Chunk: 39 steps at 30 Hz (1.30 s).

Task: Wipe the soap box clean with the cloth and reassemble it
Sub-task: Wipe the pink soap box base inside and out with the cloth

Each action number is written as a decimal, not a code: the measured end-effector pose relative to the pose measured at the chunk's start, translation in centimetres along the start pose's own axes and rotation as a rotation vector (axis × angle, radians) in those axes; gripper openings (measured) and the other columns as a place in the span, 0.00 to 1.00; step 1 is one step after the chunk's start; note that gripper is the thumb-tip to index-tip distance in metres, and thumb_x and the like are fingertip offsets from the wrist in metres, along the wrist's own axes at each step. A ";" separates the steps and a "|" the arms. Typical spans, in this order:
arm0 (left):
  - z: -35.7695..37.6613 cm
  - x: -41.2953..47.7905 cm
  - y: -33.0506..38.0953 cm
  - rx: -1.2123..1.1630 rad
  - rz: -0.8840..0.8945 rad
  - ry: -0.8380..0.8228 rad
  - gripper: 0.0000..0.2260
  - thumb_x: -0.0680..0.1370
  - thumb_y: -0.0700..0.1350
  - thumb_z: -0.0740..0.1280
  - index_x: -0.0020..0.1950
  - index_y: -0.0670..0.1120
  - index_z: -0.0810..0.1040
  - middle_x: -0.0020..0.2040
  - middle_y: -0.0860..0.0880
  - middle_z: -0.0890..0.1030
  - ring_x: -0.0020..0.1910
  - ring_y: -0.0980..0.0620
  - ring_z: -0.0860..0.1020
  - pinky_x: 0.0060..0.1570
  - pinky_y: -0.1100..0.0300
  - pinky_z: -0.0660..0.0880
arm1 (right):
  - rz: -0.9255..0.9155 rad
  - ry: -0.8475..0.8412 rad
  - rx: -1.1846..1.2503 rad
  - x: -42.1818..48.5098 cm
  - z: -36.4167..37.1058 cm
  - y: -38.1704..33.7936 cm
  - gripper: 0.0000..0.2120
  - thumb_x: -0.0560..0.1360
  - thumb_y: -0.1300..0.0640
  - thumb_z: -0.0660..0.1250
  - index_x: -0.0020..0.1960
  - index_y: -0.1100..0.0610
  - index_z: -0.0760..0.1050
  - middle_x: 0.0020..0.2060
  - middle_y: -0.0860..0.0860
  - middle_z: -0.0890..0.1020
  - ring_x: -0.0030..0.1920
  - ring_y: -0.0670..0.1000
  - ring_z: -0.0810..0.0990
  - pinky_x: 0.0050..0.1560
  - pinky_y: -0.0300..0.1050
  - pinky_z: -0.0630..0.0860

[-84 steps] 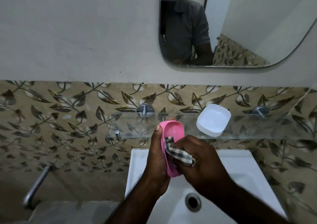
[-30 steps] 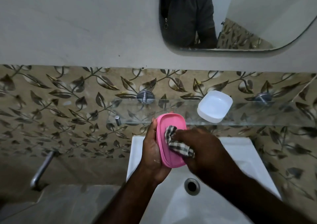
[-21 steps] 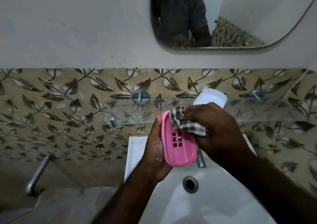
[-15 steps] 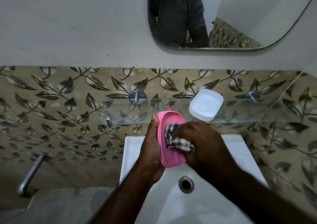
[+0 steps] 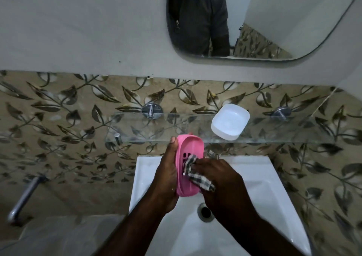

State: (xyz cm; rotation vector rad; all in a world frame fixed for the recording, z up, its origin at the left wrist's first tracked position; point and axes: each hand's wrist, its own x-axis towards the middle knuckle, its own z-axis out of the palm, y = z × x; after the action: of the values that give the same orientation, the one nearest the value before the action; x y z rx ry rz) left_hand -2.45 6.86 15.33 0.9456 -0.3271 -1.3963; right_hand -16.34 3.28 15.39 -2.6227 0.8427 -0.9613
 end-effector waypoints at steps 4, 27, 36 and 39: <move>0.6 -0.2 -0.8 0.042 0.027 -0.032 0.25 0.77 0.63 0.53 0.54 0.47 0.80 0.48 0.44 0.86 0.46 0.48 0.85 0.40 0.55 0.82 | 0.024 0.094 -0.077 1.8 -1.0 0.9 0.10 0.68 0.62 0.72 0.49 0.56 0.84 0.42 0.53 0.85 0.41 0.56 0.82 0.44 0.41 0.72; 0.5 1.2 0.4 0.107 0.180 0.079 0.28 0.68 0.65 0.62 0.59 0.48 0.78 0.48 0.42 0.85 0.44 0.44 0.84 0.43 0.52 0.80 | 0.511 -0.505 0.605 2.8 -3.4 -2.1 0.21 0.81 0.54 0.63 0.30 0.61 0.76 0.25 0.56 0.81 0.19 0.48 0.77 0.21 0.35 0.69; 0.6 0.9 2.1 -0.045 0.137 -0.010 0.26 0.72 0.63 0.62 0.50 0.42 0.85 0.51 0.36 0.83 0.49 0.41 0.81 0.54 0.46 0.76 | 0.612 -0.288 1.062 3.7 -2.6 -2.3 0.06 0.78 0.62 0.68 0.52 0.60 0.82 0.43 0.62 0.86 0.43 0.62 0.86 0.47 0.63 0.82; 1.0 0.3 1.1 -0.068 0.062 -0.079 0.26 0.75 0.62 0.57 0.53 0.44 0.85 0.56 0.38 0.82 0.54 0.42 0.82 0.56 0.46 0.77 | 0.653 -0.150 1.117 4.1 -3.8 -1.7 0.11 0.77 0.66 0.68 0.56 0.58 0.82 0.48 0.56 0.87 0.50 0.57 0.86 0.53 0.56 0.81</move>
State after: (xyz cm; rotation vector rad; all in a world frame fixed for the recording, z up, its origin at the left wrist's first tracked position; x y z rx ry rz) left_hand -2.33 6.04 16.68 0.8196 -0.3631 -1.3815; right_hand -15.57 2.20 21.04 -1.3238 0.7237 -0.7050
